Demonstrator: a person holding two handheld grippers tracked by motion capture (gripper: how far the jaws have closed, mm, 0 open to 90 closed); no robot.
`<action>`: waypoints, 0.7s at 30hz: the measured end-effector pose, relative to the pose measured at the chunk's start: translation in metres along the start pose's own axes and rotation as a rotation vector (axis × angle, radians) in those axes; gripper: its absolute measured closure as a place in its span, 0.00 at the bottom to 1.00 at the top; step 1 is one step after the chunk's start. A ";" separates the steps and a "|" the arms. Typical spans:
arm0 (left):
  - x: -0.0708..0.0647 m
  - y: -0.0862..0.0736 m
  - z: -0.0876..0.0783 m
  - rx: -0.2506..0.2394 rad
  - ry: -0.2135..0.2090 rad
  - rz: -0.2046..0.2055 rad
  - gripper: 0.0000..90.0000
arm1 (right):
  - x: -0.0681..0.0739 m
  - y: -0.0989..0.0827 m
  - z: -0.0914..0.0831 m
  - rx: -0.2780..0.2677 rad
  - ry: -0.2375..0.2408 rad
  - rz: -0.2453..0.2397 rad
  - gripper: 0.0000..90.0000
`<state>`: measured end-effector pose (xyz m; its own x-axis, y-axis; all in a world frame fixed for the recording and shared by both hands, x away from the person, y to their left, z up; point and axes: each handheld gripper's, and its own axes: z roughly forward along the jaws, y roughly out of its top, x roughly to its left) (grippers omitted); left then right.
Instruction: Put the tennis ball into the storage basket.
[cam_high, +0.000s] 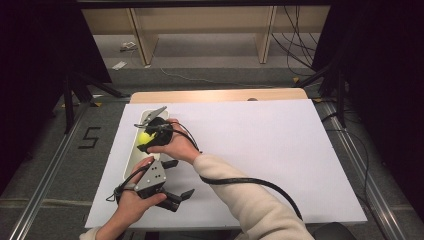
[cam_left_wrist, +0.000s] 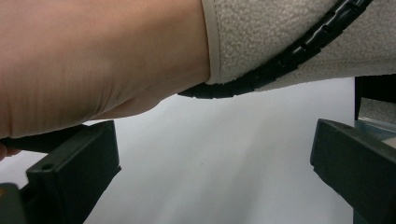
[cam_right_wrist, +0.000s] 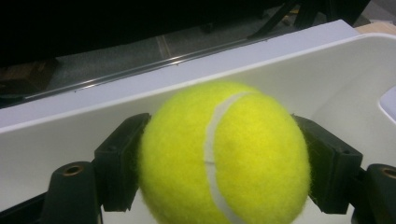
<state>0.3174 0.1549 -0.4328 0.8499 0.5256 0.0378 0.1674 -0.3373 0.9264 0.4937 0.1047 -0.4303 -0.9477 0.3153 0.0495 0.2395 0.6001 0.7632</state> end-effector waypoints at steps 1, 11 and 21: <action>0.000 0.000 0.000 0.000 0.000 0.000 0.01 | 0.000 0.000 0.000 0.001 0.000 -0.002 0.28; 0.000 0.000 -0.001 0.000 0.000 0.000 0.01 | 0.000 0.000 0.001 -0.009 0.009 -0.005 0.28; 0.000 0.000 0.000 0.003 -0.002 0.002 0.01 | -0.004 0.004 -0.015 -0.094 0.004 0.002 0.17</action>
<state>0.3174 0.1544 -0.4331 0.8512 0.5234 0.0385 0.1675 -0.3405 0.9252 0.4956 0.0947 -0.4183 -0.9481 0.3134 0.0534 0.2207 0.5280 0.8201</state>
